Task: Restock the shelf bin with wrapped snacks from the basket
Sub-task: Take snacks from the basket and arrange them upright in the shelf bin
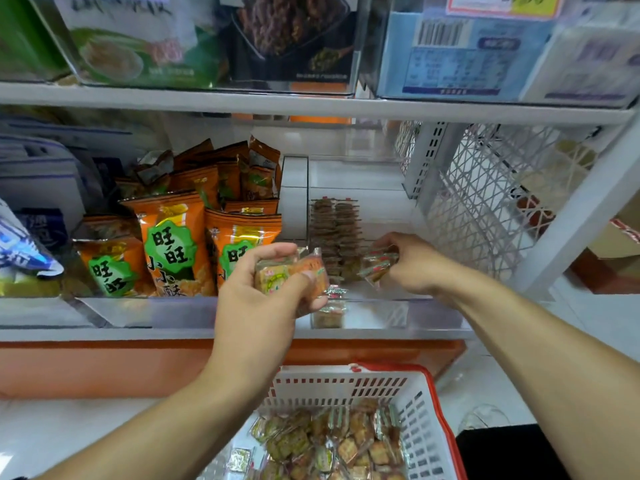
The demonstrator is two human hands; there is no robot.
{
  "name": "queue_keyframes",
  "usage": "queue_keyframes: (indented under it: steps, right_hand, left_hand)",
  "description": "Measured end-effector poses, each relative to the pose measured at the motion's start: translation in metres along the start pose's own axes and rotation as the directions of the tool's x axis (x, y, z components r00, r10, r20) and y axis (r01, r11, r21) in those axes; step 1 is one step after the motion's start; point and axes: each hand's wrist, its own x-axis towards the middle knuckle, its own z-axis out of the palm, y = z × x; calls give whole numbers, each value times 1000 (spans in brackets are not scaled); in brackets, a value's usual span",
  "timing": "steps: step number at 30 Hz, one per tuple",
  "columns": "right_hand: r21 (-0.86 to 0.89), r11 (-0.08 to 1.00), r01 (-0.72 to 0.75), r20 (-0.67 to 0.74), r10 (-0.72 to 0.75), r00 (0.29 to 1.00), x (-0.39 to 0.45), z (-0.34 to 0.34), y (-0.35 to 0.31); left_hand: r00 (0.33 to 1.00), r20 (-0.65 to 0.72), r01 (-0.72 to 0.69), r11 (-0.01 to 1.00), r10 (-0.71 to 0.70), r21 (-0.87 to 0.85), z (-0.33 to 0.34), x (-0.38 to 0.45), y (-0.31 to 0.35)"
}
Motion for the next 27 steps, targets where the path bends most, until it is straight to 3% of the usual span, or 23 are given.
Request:
queue_keyframes:
  steps: [12, 21, 27]
  right_hand:
    - [-218, 967, -129, 98, 153, 983, 27, 24, -7]
    - [-278, 955, -101, 137, 144, 980, 29, 26, -16]
    - [-348, 933, -97, 82, 134, 988, 28, 26, -17]
  left_hand:
    - [1000, 20, 8, 998, -10, 59, -4, -3, -7]
    - [998, 34, 42, 998, -44, 52, -7, -3, -8]
    - [999, 28, 35, 997, -37, 65, -11, -2, -7]
